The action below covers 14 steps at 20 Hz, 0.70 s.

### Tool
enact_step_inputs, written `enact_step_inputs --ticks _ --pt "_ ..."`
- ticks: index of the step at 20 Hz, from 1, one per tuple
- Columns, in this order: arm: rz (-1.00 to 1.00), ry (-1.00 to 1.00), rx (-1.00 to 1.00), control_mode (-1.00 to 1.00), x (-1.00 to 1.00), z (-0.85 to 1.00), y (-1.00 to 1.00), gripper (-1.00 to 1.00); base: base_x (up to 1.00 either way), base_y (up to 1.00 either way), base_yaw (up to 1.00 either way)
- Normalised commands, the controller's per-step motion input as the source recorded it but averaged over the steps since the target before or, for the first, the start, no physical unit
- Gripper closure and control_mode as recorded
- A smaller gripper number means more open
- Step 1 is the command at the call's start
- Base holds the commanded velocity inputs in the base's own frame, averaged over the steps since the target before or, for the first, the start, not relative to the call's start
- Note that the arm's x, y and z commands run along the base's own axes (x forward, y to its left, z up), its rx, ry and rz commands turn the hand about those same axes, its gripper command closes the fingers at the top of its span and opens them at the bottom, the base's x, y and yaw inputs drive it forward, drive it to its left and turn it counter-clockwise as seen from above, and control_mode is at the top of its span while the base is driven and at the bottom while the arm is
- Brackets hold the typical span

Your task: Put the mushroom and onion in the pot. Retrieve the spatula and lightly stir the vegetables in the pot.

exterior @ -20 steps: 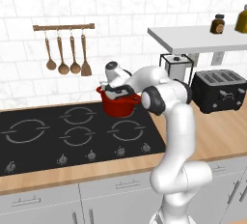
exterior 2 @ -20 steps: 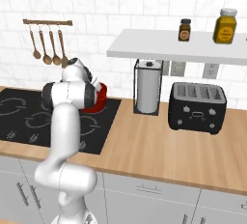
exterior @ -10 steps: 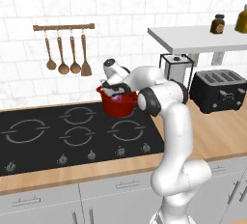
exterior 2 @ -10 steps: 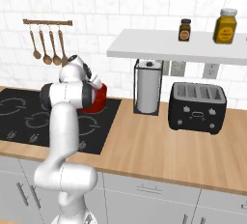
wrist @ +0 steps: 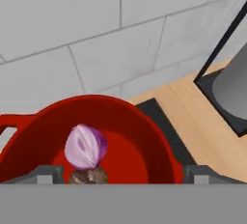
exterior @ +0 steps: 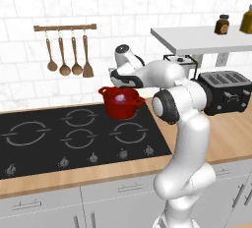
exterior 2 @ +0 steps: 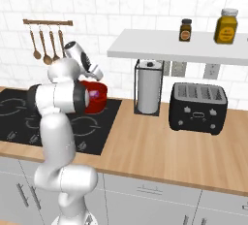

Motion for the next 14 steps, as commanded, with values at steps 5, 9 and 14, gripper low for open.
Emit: enact_step_inputs --ticks 5,9,14 --pt "0.12 -0.05 0.08 -1.0 -1.0 0.62 -0.12 -1.0 0.0 0.0 0.0" --pt "0.14 0.01 0.07 -1.0 -1.0 0.5 -0.15 -1.0 0.0 0.0 0.0" --pt "0.09 0.06 0.01 -1.0 -1.0 0.22 -0.04 -1.0 0.0 0.0 0.0"
